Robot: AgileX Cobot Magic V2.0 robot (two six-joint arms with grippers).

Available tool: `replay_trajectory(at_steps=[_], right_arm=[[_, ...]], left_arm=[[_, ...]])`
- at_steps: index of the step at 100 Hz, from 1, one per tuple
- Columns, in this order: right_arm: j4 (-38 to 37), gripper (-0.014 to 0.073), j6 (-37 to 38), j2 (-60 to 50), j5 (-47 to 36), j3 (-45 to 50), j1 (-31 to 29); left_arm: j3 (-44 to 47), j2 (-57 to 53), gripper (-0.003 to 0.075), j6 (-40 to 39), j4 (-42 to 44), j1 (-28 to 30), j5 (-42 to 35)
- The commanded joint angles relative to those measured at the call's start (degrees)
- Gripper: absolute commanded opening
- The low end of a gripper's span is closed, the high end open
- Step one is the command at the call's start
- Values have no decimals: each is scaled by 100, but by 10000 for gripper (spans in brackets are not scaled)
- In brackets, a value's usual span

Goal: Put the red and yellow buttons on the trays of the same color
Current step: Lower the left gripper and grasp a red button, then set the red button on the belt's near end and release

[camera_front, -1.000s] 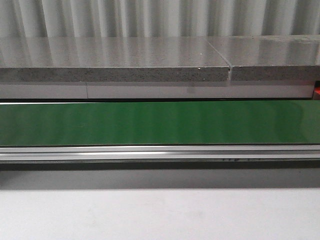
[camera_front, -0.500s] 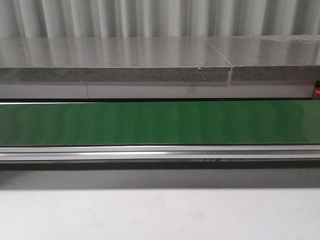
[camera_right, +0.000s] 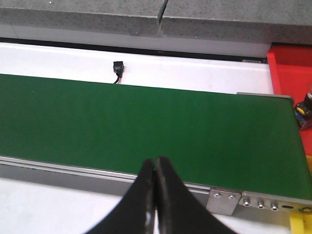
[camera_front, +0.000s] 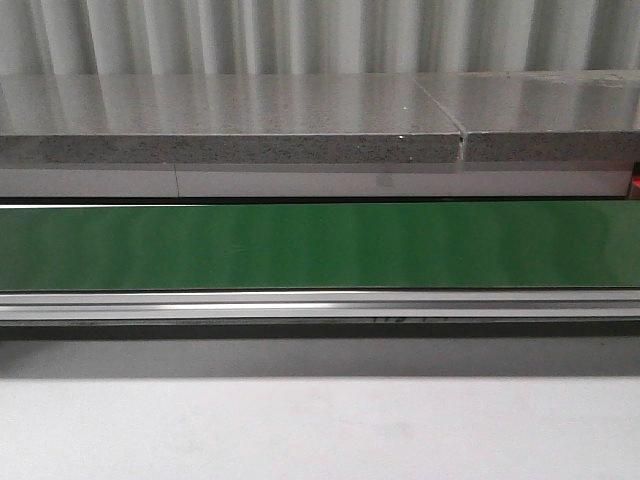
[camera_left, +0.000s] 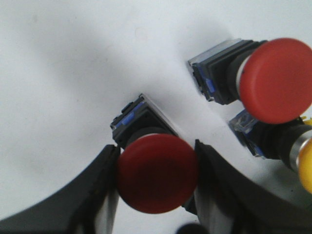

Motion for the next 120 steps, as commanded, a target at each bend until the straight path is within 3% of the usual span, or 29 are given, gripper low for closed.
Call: replay_trajectory(at_steps=[1,29,64,100,120], right_arm=[[-48,-68,-46,-4,-423,-144,10],[-48,-68,-46,-4,-429,-144,10],[-48,-68,-46,-4,-453,-144,10],[-48,-68,-46,-4,-459,-144,10],[-48,-68,-46,-4,-459,-144,10]], left_arm=[[-167,-564,60,275,67,-2,-19],[-81,-1549,60,982,353,-2,179],[943,-2849,60,1817,-432,-181,3],[1076,-2845,60,1830,-427,-1175,201],[1105,-2569,60,1830,-427,-1448,406]])
